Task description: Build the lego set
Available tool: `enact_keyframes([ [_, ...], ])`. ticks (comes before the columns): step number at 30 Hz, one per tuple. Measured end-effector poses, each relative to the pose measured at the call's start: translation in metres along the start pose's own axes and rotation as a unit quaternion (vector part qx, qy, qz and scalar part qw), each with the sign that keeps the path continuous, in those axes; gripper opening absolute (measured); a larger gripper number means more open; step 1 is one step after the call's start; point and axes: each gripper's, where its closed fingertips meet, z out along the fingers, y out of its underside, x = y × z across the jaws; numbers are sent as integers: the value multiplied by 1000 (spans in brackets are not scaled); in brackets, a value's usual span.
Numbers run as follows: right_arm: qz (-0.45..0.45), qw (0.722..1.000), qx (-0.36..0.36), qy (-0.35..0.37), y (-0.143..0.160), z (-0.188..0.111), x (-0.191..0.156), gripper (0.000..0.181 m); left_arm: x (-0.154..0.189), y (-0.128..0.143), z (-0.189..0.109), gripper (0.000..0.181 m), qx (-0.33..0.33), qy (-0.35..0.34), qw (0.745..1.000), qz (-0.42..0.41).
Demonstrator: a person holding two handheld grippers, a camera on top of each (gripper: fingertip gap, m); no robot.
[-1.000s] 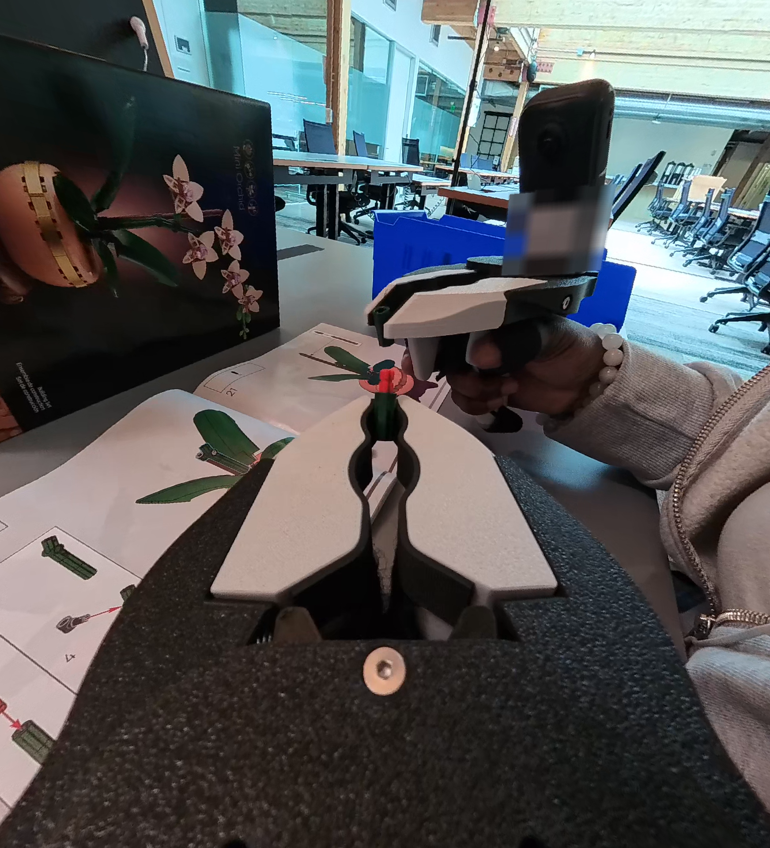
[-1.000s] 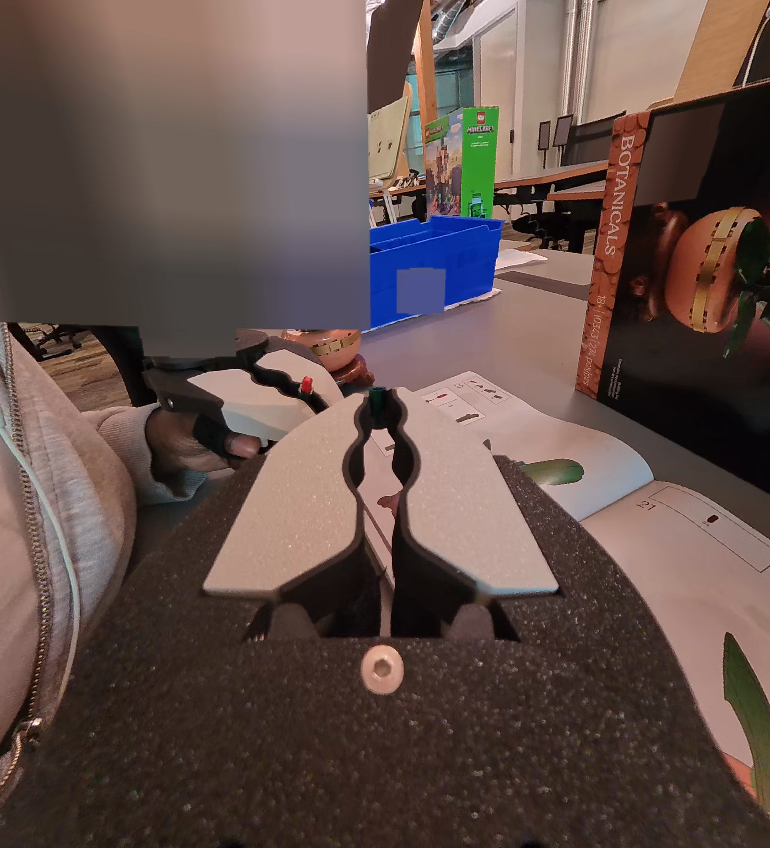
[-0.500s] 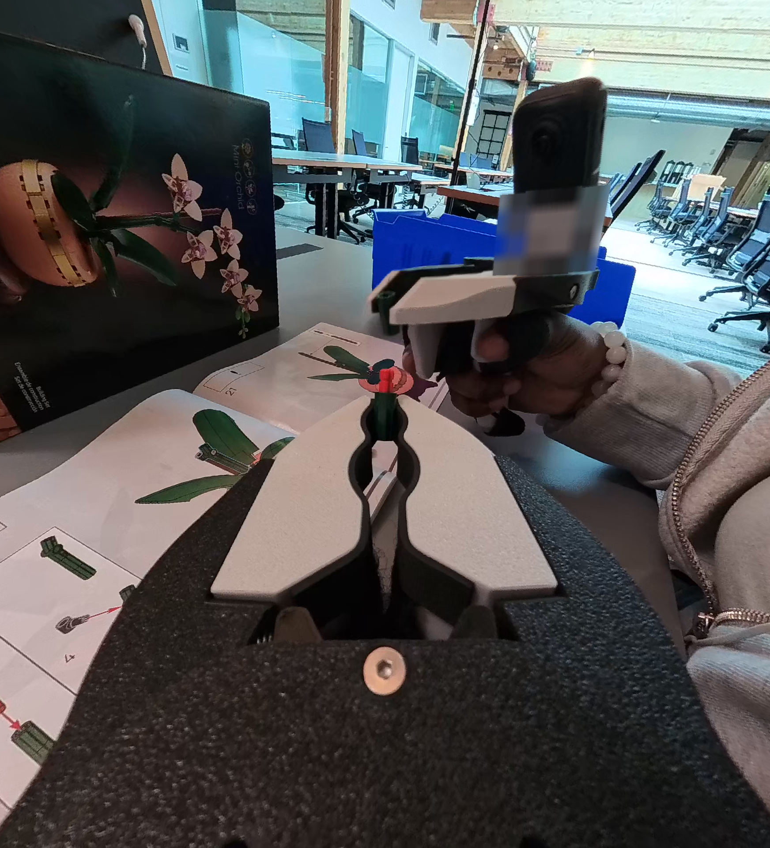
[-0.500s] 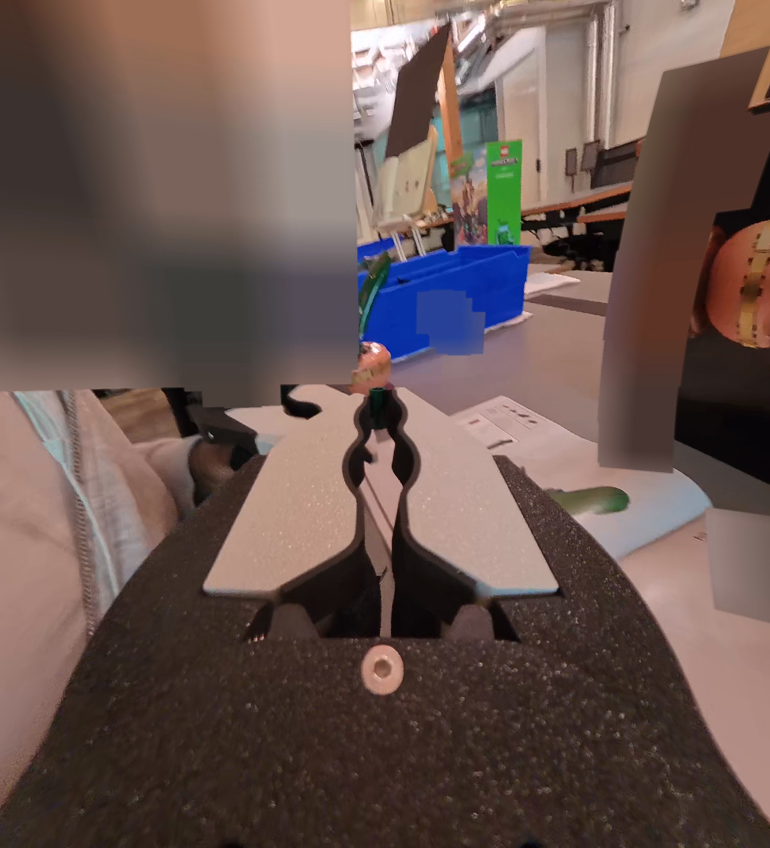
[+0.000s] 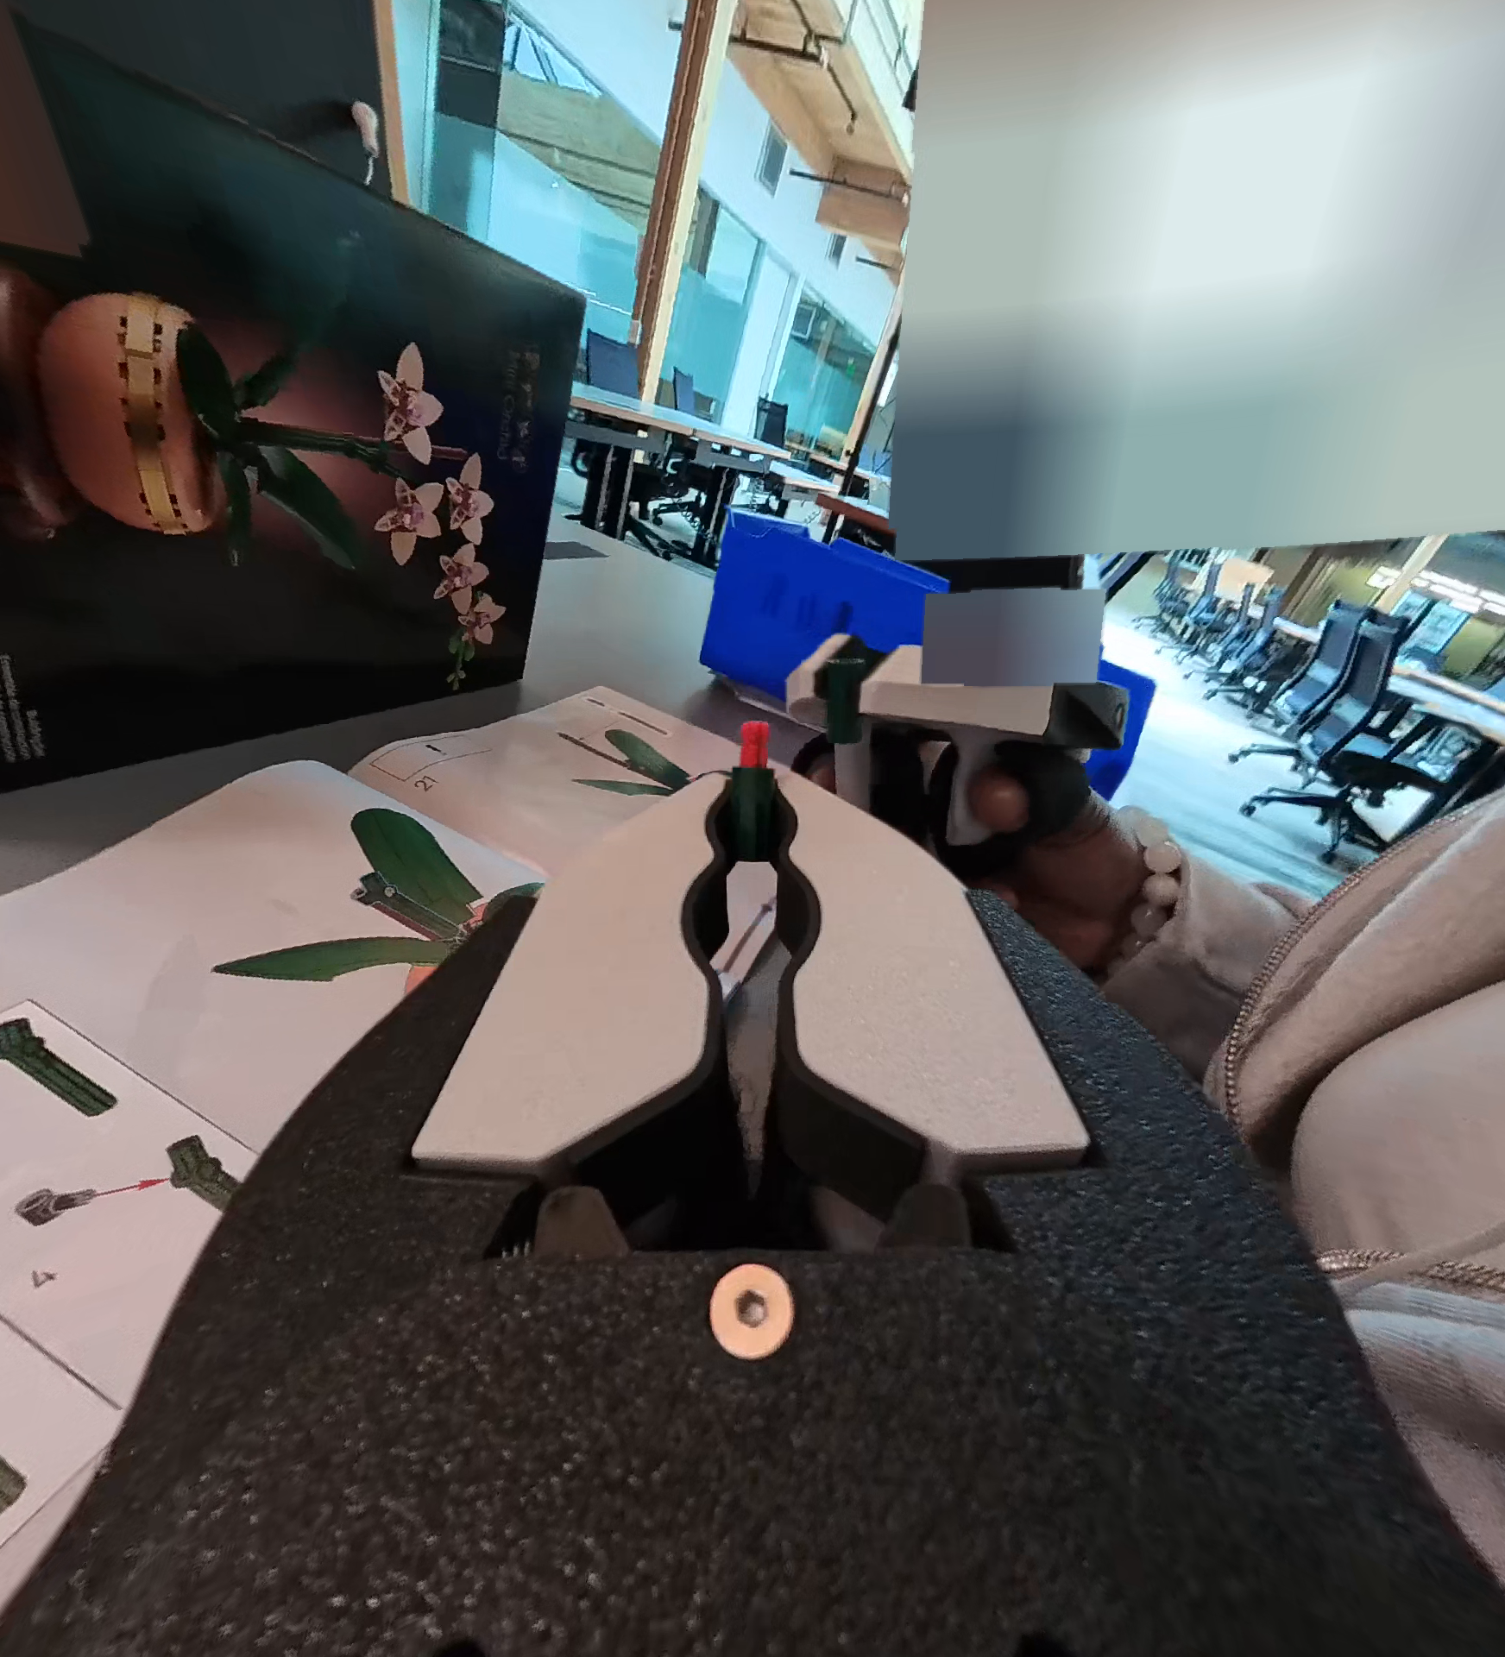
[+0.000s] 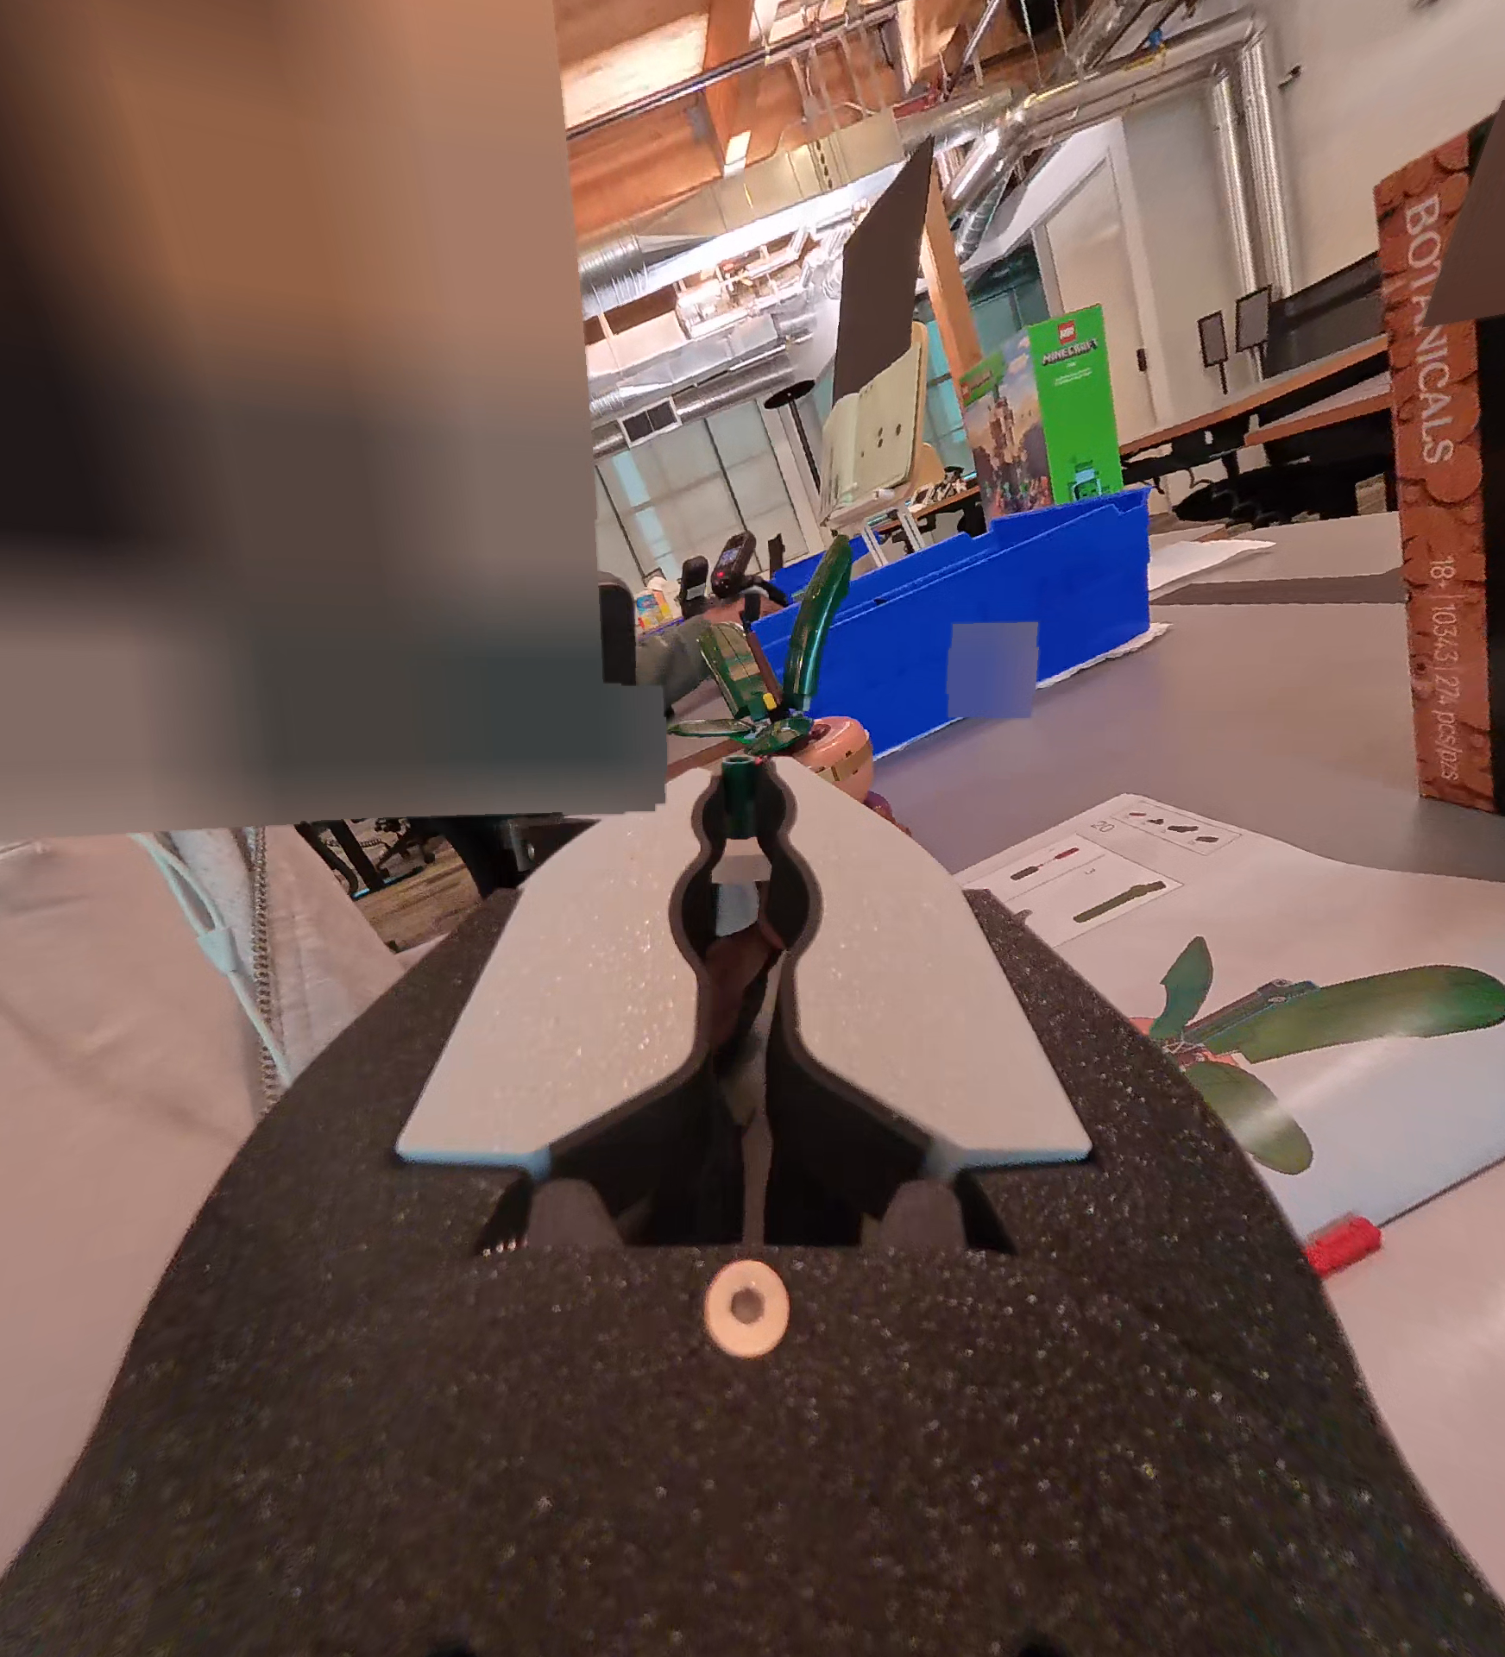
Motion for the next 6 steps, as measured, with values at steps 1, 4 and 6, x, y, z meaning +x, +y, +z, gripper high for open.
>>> enact_keyframes([
  [1, -1, 1000, 1, 0, 0, 0, 0, 6, -1, 0, 0, 4, 0, 0, 1000, -2],
  [4, 8, 1000, 22, -5, -5, -1, -2, 6, 0, 2, 1, 4, -8, -3, 1000, 11],
  [6, 21, 998, 63, -12, -13, -1, -4, 6, 2, 4, 2, 4, -13, -4, 1000, 27],
])
